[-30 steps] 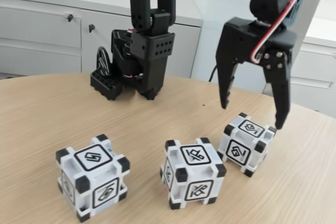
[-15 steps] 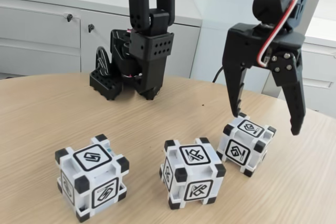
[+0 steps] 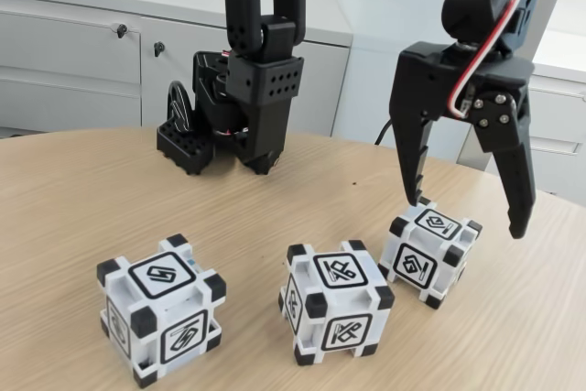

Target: Stack cubes from left to right.

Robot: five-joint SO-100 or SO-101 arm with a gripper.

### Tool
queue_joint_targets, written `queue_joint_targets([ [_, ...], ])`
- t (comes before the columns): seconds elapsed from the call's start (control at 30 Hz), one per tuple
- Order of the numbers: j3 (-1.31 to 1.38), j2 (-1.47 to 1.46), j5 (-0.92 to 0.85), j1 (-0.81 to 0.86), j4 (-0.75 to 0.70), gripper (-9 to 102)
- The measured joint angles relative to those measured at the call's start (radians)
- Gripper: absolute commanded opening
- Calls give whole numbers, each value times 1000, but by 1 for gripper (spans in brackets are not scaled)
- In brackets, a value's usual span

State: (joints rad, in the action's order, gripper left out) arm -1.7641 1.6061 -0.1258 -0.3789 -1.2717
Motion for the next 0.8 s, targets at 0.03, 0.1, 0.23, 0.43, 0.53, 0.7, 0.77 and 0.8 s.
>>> queue_joint_targets([
  [0.03, 0, 0, 8, 0, -3, 31],
  [0.1, 0, 2, 20, 0, -14, 31],
  [0.23, 0, 2, 57, 0, -44, 31],
  [0.43, 0, 2, 89, 0, -52, 31],
  [0.53, 0, 2, 89, 0, -46, 31],
  [0.7, 0, 2, 81, 0, -43, 31],
  [0.77, 0, -6, 74, 0, -43, 31],
  [0.8, 2, -23, 69, 0, -43, 31],
])
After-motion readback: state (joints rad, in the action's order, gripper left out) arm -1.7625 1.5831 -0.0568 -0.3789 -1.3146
